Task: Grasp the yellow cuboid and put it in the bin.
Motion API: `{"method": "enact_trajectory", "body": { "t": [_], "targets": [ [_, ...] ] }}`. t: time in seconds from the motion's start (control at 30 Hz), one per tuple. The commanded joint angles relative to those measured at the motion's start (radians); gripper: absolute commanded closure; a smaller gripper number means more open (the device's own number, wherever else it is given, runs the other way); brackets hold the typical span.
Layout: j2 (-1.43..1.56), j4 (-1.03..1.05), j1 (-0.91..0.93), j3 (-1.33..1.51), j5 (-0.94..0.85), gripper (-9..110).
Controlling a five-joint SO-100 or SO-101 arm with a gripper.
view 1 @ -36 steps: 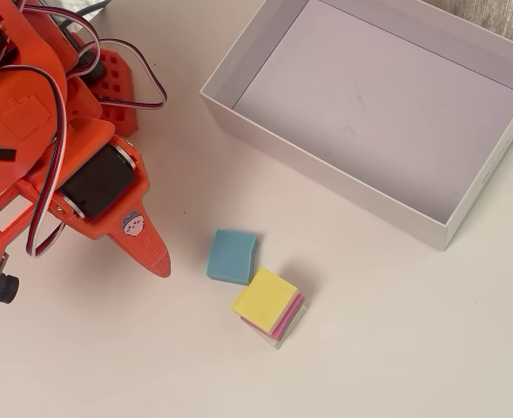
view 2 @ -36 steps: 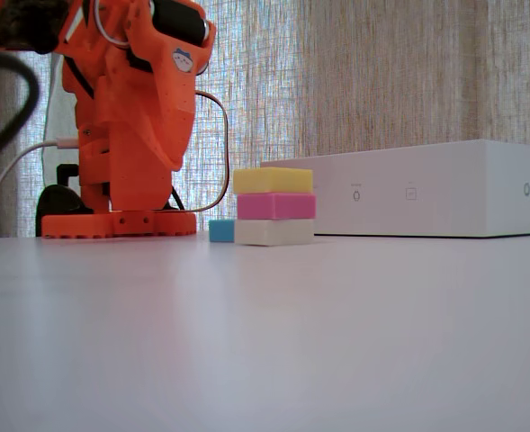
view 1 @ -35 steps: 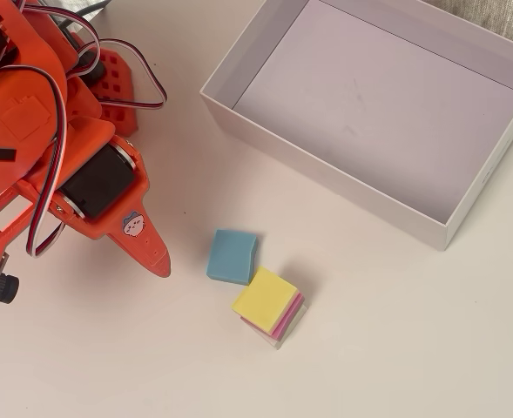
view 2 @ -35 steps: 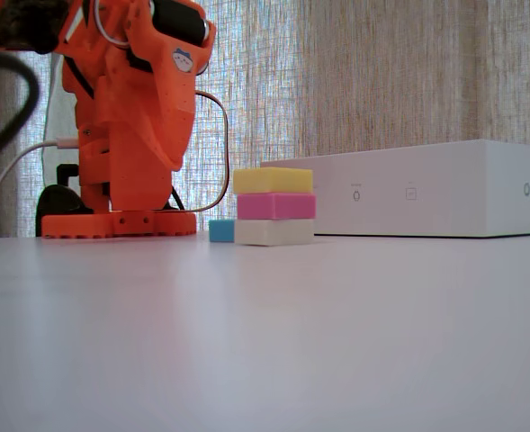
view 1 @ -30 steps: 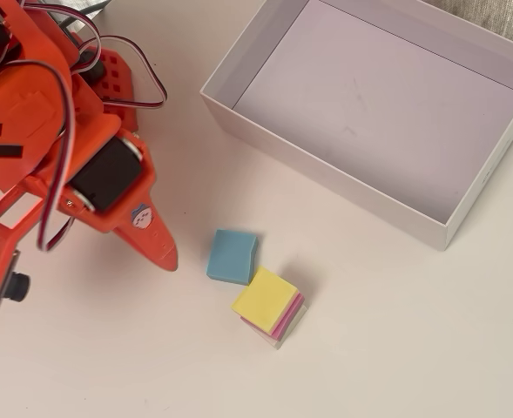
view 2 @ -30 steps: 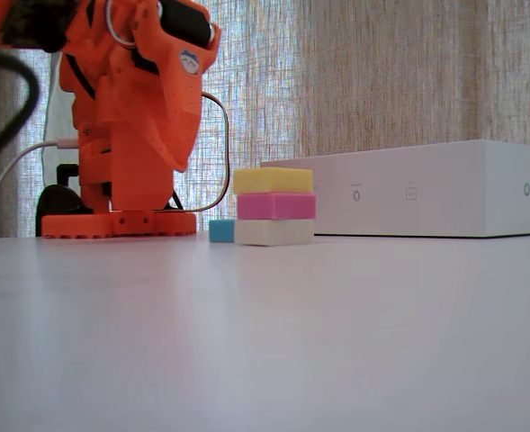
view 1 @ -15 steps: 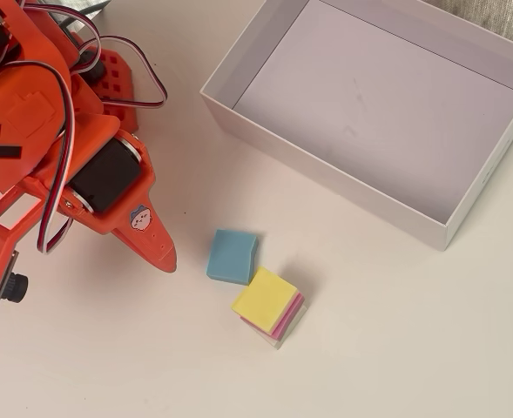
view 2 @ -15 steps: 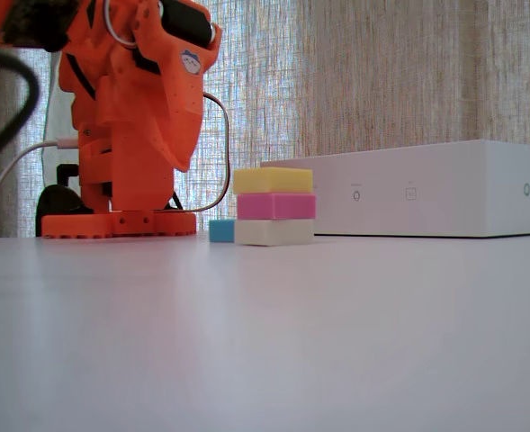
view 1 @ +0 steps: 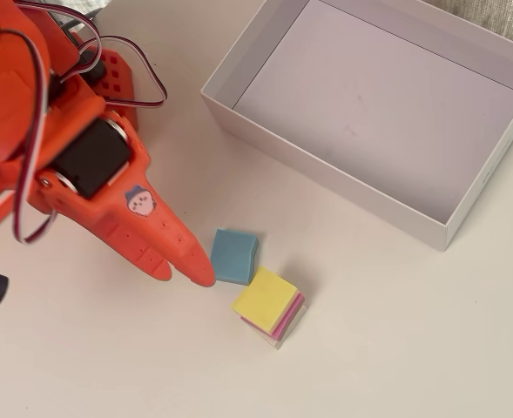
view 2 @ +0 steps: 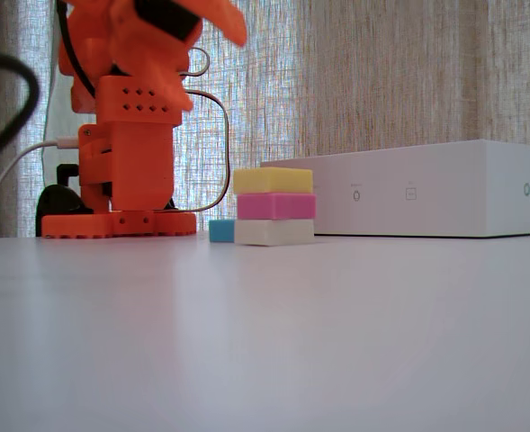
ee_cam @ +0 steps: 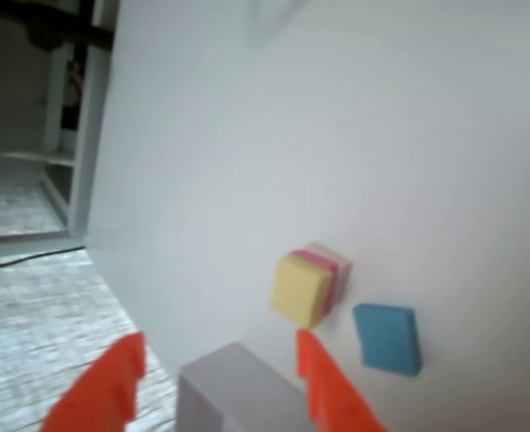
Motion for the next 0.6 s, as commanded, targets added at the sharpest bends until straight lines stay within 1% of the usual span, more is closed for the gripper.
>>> {"method": "enact_trajectory", "body": {
  "t": [0.0,0.1,0.17,0.27,0.37,0.57],
  "targets": [
    [-0.207,0.089,-0.034,-0.328,0.071,80],
    [-0.388,0.212,-0.075,-0.686,0.147,80],
    [-0.503,0.310,-0.123,-0.905,0.156,80],
    [-0.621,0.439,-0.186,-1.109,0.147,81],
    [-0.696,0.463,-0.183,-1.132,0.138,81],
    [-0.730,0.385,-0.137,-0.876,0.155,81]
  ]
}}
